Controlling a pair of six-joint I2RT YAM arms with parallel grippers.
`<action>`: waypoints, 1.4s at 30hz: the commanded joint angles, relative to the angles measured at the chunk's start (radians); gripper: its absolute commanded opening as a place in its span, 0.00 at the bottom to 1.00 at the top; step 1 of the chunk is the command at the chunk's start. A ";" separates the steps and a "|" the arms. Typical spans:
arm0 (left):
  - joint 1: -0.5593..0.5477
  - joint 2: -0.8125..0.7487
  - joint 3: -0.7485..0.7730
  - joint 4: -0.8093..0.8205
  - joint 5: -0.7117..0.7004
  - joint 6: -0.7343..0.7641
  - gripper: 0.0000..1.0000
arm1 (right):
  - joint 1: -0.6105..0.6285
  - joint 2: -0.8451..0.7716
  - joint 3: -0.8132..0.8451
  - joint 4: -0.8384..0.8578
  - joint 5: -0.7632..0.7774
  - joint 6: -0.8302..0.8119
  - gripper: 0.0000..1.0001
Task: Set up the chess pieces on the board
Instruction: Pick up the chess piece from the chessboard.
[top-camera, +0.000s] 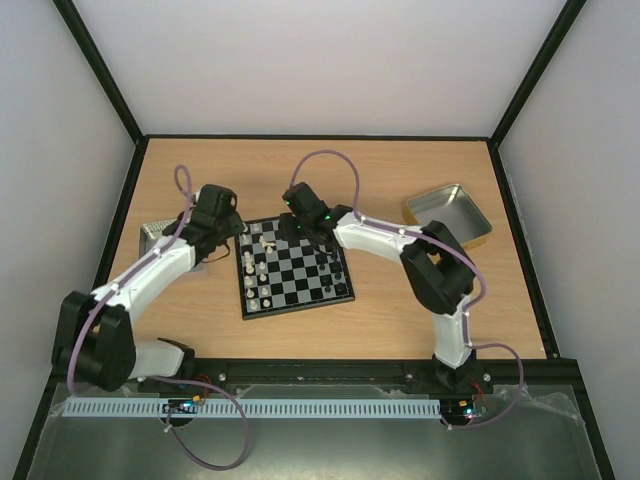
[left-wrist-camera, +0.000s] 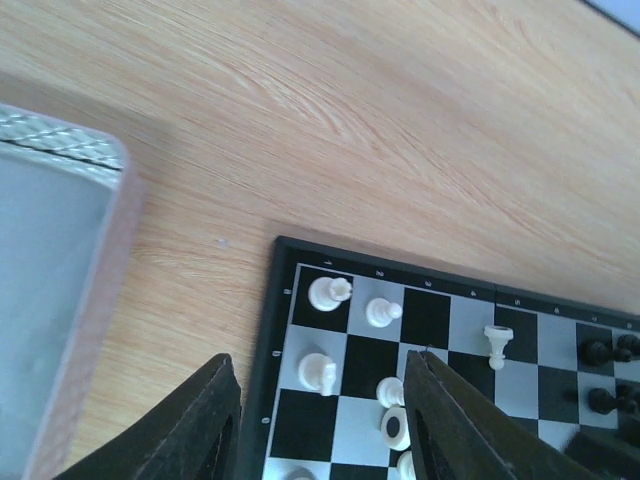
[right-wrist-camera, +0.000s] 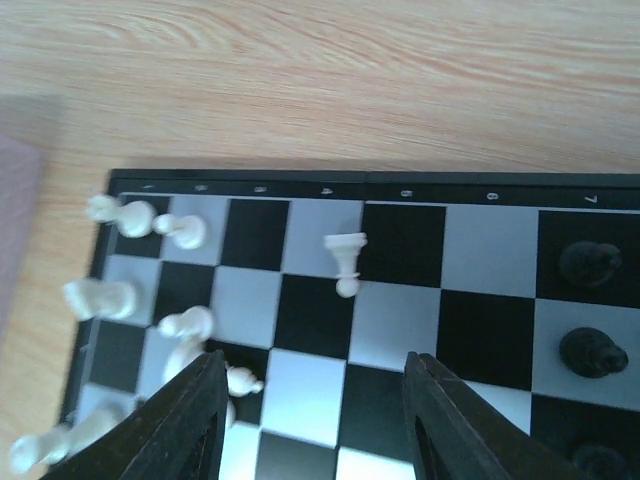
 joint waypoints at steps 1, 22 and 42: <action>0.030 -0.106 -0.053 -0.020 -0.003 -0.032 0.48 | 0.003 0.100 0.116 -0.147 0.123 0.034 0.47; 0.072 -0.182 -0.112 0.012 0.081 -0.022 0.50 | 0.005 0.385 0.457 -0.310 0.184 -0.045 0.31; 0.072 -0.285 -0.234 0.218 0.270 -0.008 0.52 | -0.029 0.210 0.269 -0.122 0.005 0.163 0.11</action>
